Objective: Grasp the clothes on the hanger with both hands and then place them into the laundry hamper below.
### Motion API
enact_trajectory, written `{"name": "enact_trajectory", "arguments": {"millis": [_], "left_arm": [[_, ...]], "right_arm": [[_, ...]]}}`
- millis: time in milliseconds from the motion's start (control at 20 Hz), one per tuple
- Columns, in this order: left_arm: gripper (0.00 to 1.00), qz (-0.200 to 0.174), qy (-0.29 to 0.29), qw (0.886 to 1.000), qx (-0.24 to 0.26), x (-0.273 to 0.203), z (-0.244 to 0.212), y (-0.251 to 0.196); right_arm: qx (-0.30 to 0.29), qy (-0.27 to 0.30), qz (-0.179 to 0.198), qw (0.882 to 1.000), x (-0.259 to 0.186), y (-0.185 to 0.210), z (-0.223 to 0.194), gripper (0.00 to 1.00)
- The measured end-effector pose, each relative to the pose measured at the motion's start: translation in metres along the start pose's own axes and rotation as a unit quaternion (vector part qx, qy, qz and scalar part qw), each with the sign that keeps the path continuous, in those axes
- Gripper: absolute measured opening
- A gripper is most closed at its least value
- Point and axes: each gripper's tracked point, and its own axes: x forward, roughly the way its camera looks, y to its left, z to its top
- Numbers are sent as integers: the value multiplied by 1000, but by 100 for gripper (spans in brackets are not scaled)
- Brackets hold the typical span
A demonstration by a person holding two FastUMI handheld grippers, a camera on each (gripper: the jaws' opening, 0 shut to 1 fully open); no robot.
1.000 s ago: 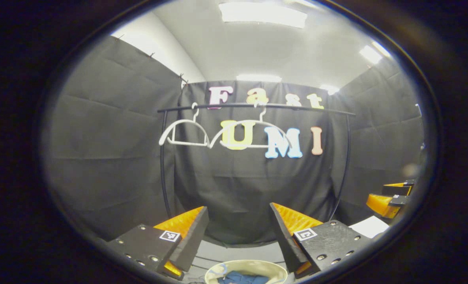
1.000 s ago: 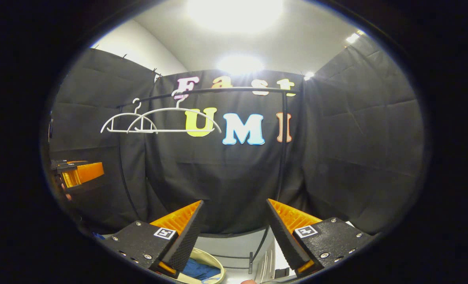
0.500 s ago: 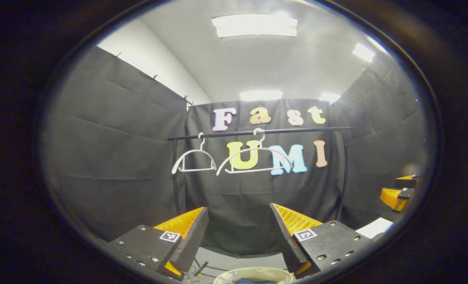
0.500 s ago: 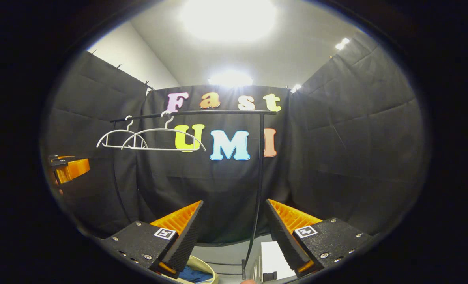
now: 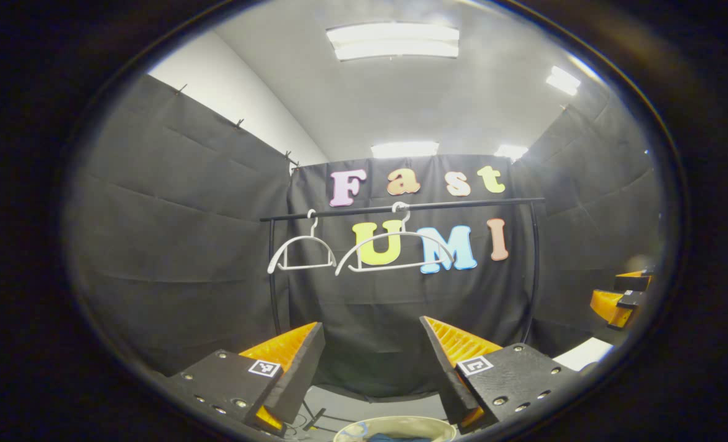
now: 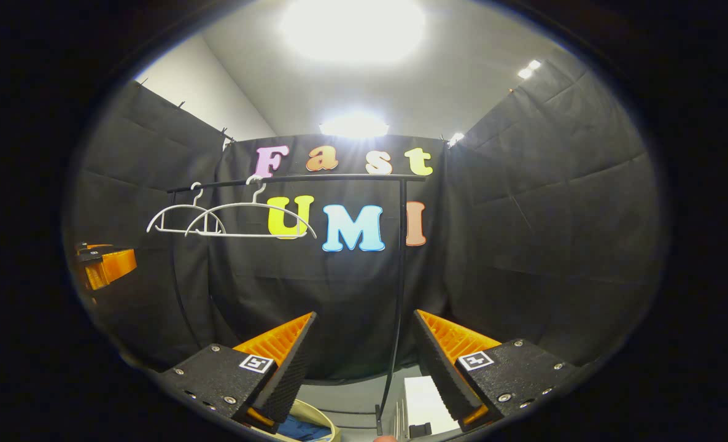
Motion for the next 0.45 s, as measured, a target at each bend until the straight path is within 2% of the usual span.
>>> {"name": "enact_trajectory", "arguments": {"millis": [450], "left_arm": [[94,6,1,1000,1,3,-5,9]], "right_arm": [[-3,0,-3,1000,0,2,0,93]]}}
